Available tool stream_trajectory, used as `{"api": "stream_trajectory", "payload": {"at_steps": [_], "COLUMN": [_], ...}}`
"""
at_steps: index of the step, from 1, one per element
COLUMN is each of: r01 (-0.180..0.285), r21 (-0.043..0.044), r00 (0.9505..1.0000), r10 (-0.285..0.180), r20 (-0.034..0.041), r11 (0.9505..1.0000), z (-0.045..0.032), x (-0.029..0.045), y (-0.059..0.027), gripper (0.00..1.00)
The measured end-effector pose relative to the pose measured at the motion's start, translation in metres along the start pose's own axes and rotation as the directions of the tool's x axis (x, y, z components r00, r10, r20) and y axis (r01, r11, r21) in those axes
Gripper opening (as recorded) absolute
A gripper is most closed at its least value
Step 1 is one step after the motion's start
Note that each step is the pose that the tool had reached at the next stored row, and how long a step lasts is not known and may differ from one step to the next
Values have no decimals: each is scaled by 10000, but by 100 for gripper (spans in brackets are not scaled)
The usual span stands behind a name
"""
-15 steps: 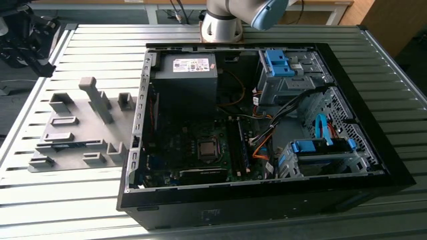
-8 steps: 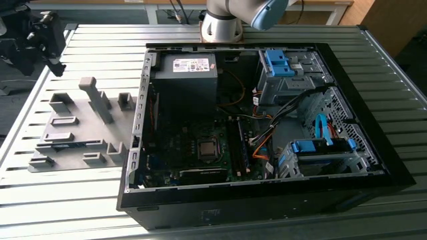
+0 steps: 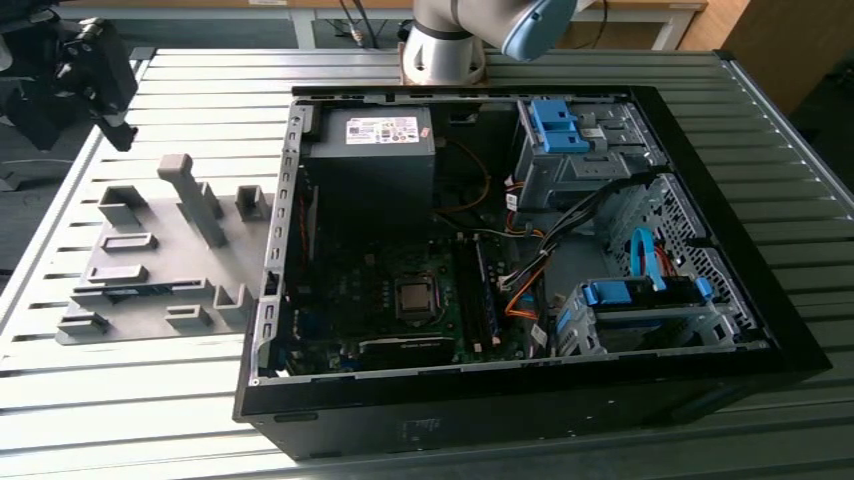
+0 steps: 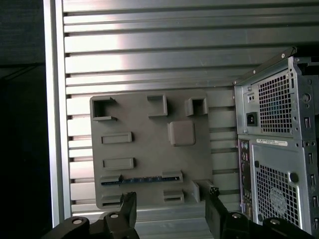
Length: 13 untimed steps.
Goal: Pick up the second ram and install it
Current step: 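Pick up the second ram and move it above second insertion slot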
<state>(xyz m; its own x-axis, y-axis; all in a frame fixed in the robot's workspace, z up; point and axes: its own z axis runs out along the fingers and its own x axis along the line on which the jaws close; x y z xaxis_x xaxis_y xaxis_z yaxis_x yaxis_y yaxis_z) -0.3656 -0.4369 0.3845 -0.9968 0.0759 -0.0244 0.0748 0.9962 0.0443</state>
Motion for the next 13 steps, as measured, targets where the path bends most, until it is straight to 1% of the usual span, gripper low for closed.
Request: {"api": "stream_trajectory", "payload": {"at_steps": [1, 9, 10, 13], "r01": [0, 0, 0, 0], "r21": [0, 0, 0, 0], "r00": [10000, 10000, 10000, 10000], "r10": [0, 0, 0, 0], "r20": [0, 0, 0, 0], "r11": [10000, 10000, 10000, 10000], "z": [0, 0, 0, 0], "x": [1, 10, 10, 12], "y": [0, -1, -1, -1], "gripper": [67, 67, 58, 57]}}
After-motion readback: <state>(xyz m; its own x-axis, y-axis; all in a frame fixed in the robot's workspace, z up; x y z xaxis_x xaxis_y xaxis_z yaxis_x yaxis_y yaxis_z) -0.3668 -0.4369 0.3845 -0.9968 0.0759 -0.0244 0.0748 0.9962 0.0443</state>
